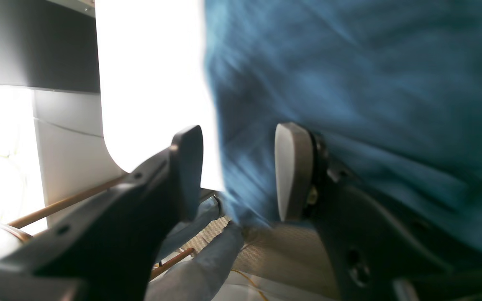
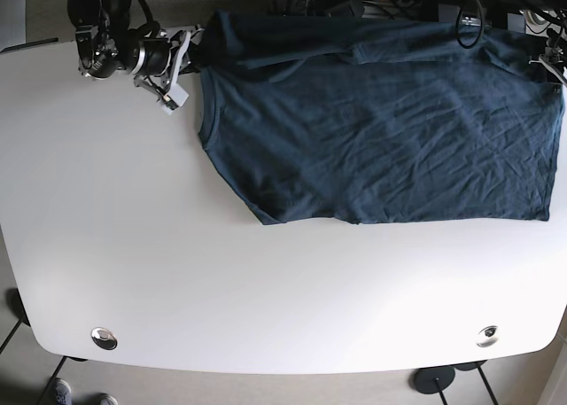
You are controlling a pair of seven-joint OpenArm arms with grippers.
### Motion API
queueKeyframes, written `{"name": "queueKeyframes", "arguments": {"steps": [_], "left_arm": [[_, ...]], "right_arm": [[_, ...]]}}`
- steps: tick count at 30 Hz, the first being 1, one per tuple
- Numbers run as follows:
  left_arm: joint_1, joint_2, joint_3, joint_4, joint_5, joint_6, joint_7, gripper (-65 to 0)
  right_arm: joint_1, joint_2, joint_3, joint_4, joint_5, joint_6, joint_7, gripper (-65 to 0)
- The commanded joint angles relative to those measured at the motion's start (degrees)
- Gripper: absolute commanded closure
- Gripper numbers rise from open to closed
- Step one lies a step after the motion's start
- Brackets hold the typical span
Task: Fold the T-shirt properly
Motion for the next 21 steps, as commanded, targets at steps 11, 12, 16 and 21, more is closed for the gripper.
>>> {"name": "queueKeyframes", "arguments": {"steps": [11,12,16,21], "left_arm": [[-2.02,-0.86,2.47,-0.94,0.09,0.34,-1.18,-25.4],[-3.78,-0.86,3.00,-2.26,0.27,0.34,-1.18,-25.4],[-8.97,-0.86,3.44,-10.26,4.05,0.34,-2.59,-25.4],[-13.19,-0.86,3.44,-15.98,6.07,0.34,-3.73,-25.1]], "right_arm": [[3.73,3.15,4.73,-4.75,1.21,0.53,0.97,-2.7],[3.73,3.15,4.73,-4.75,1.39,0.53,0.97,-2.7],[3.64,1.48,5.78,-4.66,1.39,0.53,0.97,-19.5],[2.41,1.13,6.92,0.79,1.47,0.71,0.97,-44.9]]}}
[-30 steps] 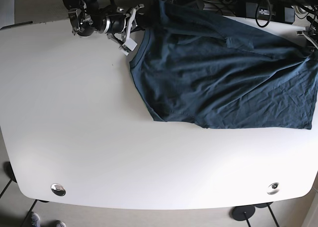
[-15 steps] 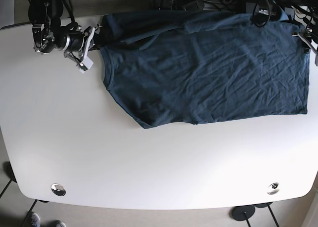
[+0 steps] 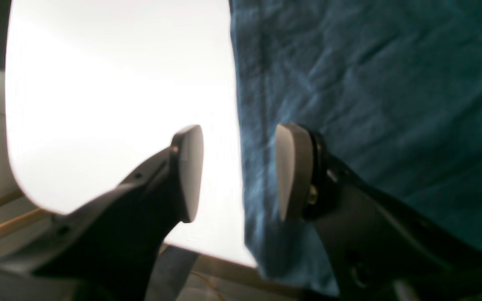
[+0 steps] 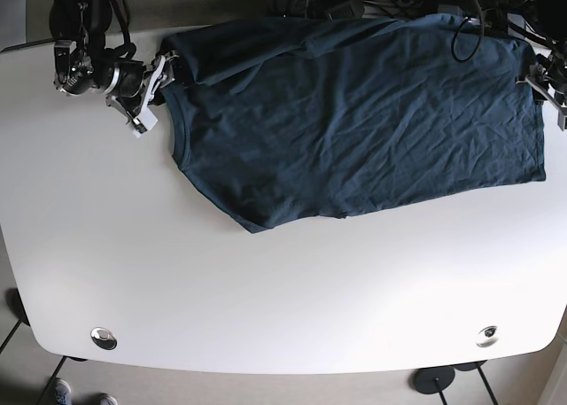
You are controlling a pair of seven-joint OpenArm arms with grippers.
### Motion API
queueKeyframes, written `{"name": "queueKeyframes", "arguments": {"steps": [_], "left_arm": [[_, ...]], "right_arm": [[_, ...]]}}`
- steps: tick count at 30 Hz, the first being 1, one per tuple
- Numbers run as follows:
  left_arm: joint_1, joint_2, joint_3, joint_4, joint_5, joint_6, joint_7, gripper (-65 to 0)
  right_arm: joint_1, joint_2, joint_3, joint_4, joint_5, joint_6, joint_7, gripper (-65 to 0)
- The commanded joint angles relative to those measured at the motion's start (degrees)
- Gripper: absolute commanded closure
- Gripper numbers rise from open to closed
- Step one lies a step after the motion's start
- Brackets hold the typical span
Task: Fold the T-shirt properly
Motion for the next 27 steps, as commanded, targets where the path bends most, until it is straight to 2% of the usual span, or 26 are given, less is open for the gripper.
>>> {"name": "queueKeyframes", "arguments": {"steps": [1,5,7,11,14,16,19,20,23,26,27], "left_arm": [[-0.68,-1.29,-0.30,-0.92,-0.49,0.32,-1.15,-25.1],[-2.27,0.73,-0.30,-1.71,-0.49,0.32,-1.15,-25.0],[-2.27,0.90,-0.30,-1.80,-0.49,0.32,-1.15,-24.7],[-2.44,1.08,-0.30,-2.15,-0.40,0.32,-1.24,-11.4],[-2.44,1.08,2.25,-2.24,-0.22,0.32,-2.47,-11.0],[-2.27,1.08,3.84,-2.42,-0.13,0.32,-5.37,-10.8],[-2.53,0.73,5.86,-5.41,-0.13,0.32,-6.51,-10.8],[-2.62,0.73,5.95,-6.64,-0.13,0.32,-6.51,-10.8],[-4.82,0.46,7.62,-11.30,-0.13,0.32,-9.06,-10.8],[-8.07,-1.21,13.33,-16.40,-0.13,0.32,-10.03,-10.8],[-10.27,-1.29,15.35,-18.77,-0.13,0.32,-10.12,-10.8]], "right_arm": [[-0.68,0.82,0.50,4.23,1.04,0.31,0.53,-45.2],[-2.00,0.47,0.50,11.43,1.04,0.49,0.70,-45.2],[-2.08,-1.29,0.23,14.07,0.95,0.49,0.70,-45.2],[0.11,-6.12,-0.12,13.90,0.60,0.49,0.70,-45.2],[3.28,-8.06,-2.49,10.20,0.51,0.23,0.70,-44.9],[5.74,-8.58,-4.78,5.37,0.51,0.14,0.88,-39.5],[7.85,-9.46,-6.01,-2.54,0.51,0.05,4.75,-15.7],[8.64,-9.20,-6.18,-4.13,0.51,0.05,5.54,-12.8],[9.26,-9.02,-6.10,-9.93,0.24,-0.04,8.53,-12.4],[9.34,-9.02,-5.13,-12.65,-6.09,0.05,11.87,-12.4],[9.43,-9.38,-2.49,-14.24,-7.93,0.49,12.40,-12.4]]}}
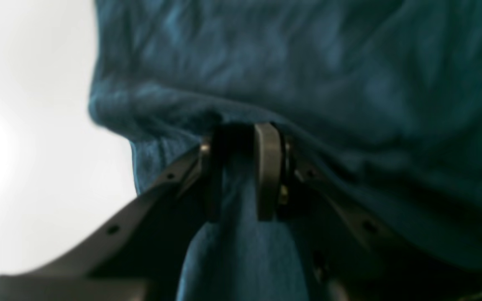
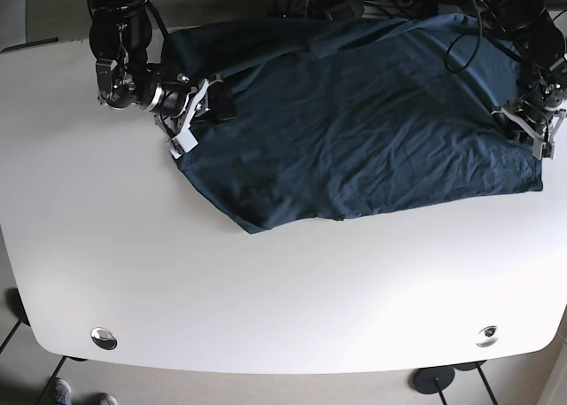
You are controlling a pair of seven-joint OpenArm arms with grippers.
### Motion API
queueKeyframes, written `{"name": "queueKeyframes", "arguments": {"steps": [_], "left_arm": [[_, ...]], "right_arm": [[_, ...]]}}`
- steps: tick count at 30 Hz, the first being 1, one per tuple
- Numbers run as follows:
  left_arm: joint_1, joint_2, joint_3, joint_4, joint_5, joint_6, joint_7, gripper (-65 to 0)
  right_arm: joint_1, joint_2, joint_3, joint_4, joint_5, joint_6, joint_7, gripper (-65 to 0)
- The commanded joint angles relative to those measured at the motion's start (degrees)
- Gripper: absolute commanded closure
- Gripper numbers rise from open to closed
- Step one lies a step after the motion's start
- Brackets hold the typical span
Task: Fold the T-shirt properly
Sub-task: 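Grasp the shirt's side edges with both grippers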
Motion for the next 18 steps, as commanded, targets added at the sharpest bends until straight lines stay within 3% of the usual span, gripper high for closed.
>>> {"name": "queueKeyframes", "arguments": {"steps": [1,4,6,10,18], "left_arm": [[-2.38,-0.03,2.62,-3.30,2.05,-0.52,3.09,-10.8],[-7.13,-0.12,6.40,-6.29,2.05,-0.52,3.09,-10.8],[-10.47,-0.12,9.47,-8.40,2.05,-0.52,2.91,-10.8],[-17.59,-0.12,16.95,-16.05,2.05,-0.52,-3.33,-11.0],[-29.02,-1.43,26.70,-29.85,1.96,-0.52,-11.95,-11.3]], "right_arm": [[0.56,0.48,3.73,-1.80,-3.30,-1.13,-0.24,-12.4],[2.76,1.01,6.36,-5.50,-3.30,-1.04,0.38,-12.4],[3.46,3.12,7.42,-7.17,-3.30,-1.04,2.23,-12.4],[7.15,5.84,7.86,-11.65,-3.30,-1.04,3.98,-12.4],[10.05,5.93,7.77,-12.00,-3.30,-1.04,3.98,-12.2]]}}
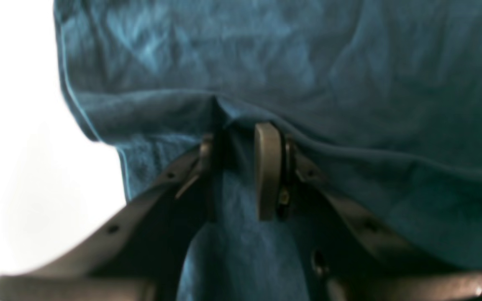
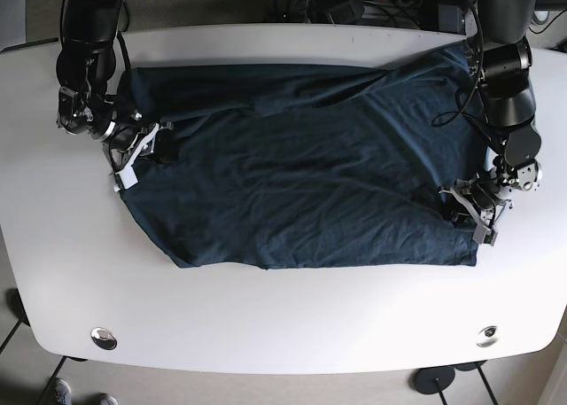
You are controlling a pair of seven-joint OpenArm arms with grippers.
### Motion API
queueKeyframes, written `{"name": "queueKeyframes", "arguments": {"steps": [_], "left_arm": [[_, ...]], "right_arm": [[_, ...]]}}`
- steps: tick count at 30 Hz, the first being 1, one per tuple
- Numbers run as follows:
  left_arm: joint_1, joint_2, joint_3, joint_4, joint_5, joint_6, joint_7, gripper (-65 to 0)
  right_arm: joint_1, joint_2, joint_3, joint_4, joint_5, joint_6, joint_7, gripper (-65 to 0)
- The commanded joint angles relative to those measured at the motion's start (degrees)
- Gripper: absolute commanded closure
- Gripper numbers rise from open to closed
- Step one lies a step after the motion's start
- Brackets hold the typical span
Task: Fold the T-shirt properly
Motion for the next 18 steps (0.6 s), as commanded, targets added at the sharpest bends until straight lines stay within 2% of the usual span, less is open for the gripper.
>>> {"name": "queueKeyframes", "arguments": {"steps": [1,9,12,14,17,18], "left_arm": [[-1.09,-1.44,1.09,-0.06,1.33,-0.06,1.19,-11.3],[-0.12,-4.87,0.83,0.03,0.80,-0.06,1.45,-11.4],[3.75,-5.22,-2.34,4.60,-2.36,-0.06,2.33,-11.5],[5.77,-6.36,-4.01,11.10,-4.03,-0.06,6.99,-15.0],[9.46,-6.45,-7.97,23.85,-8.25,-0.06,15.08,-24.9],[12.80,-6.36,-11.13,30.09,-10.27,-0.06,18.24,-28.7]], "right_arm": [[0.61,0.62,0.05,0.43,-1.27,-0.54,-0.82,-12.2],[1.05,0.62,-0.12,0.52,-1.27,-0.54,-0.82,-12.0],[0.61,0.53,-0.12,2.72,-1.00,-0.54,-0.82,-12.0],[-0.18,0.53,-0.12,4.48,-1.00,-0.54,-0.82,-11.9],[-0.44,0.53,-0.12,6.68,-1.00,-0.54,-0.91,-11.9],[-0.44,0.53,-0.12,6.68,-1.00,-0.54,-0.91,-11.9]]}}
